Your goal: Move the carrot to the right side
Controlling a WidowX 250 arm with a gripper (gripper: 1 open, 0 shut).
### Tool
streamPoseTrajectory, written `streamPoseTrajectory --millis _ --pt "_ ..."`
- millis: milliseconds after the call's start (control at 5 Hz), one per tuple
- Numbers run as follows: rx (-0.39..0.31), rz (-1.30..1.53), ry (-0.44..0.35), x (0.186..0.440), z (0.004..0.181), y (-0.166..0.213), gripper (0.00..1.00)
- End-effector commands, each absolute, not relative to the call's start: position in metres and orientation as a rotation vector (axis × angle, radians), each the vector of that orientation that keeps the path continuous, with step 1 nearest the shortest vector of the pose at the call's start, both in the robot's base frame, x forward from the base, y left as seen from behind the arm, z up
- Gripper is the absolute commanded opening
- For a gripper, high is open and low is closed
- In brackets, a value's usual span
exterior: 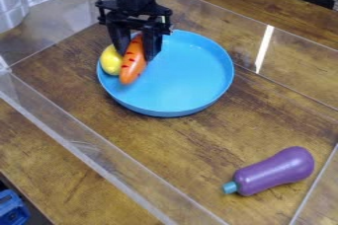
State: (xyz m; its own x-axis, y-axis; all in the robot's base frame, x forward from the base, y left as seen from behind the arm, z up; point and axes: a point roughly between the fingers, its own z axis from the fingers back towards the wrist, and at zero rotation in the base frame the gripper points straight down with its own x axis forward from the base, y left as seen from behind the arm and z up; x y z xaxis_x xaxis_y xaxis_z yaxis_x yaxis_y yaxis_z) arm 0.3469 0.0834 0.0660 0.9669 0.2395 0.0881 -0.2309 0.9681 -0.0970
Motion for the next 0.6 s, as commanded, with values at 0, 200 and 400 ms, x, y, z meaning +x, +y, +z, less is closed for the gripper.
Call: streamPoseTrajectory --millis 0,200,400 --pt "-0.056 0.198 -0.204 0.358 0.1038 0.0806 0.0" --pt "-0.047 0.177 -0.203 0.358 0.1071 0.0774 0.0" --pt "-0.038 0.157 -0.201 0.3582 0.1107 0.0735 0.0"
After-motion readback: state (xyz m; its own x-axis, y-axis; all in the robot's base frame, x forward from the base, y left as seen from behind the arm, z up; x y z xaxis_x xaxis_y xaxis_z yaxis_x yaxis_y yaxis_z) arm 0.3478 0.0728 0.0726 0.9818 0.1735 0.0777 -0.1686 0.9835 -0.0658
